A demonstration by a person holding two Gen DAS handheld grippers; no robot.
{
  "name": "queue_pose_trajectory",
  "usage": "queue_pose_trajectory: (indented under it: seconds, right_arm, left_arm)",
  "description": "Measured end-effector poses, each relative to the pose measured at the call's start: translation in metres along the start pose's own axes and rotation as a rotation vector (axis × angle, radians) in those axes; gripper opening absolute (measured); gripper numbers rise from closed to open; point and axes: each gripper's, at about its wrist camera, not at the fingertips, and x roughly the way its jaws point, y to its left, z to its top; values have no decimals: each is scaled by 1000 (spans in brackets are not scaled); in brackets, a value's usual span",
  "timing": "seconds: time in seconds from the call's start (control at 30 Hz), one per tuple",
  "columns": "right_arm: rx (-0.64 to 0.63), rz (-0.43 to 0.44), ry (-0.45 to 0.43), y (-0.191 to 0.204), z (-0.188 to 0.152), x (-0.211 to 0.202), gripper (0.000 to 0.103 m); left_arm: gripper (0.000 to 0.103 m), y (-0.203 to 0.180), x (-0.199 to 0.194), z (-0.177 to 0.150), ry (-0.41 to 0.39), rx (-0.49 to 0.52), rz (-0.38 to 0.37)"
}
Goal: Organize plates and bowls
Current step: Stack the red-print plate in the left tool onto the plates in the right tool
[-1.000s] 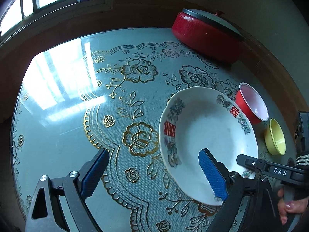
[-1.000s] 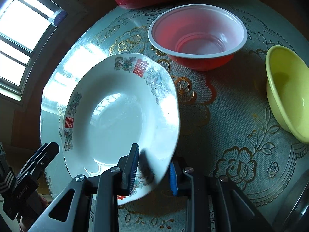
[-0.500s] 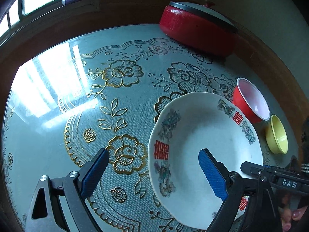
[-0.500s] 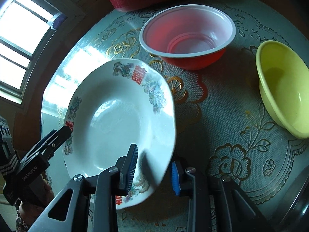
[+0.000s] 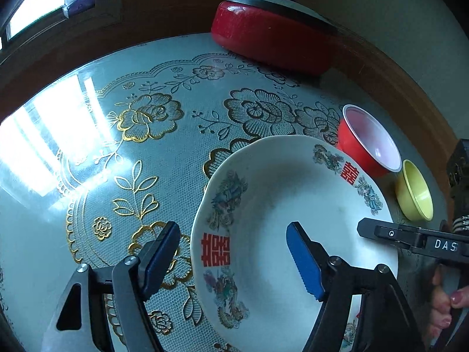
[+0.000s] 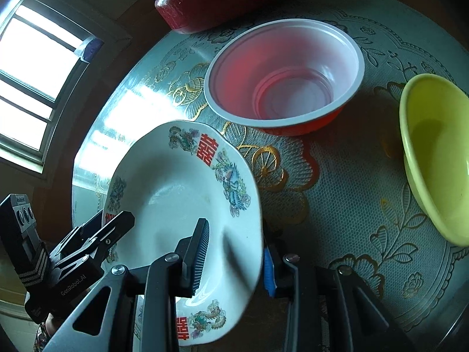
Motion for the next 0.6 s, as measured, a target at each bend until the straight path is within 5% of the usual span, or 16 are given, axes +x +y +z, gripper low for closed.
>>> queue_pose_trajectory:
  seconds: [0.23,0.6]
  right_arm:
    - [-45,-21,0,3,-5,-3,32]
    - [-169,-149,-21,21,-7,1,29]
  left_arm:
    - [54,-6,11,-3,16,42,25]
    - [44,-3,2,-9,0,46,57]
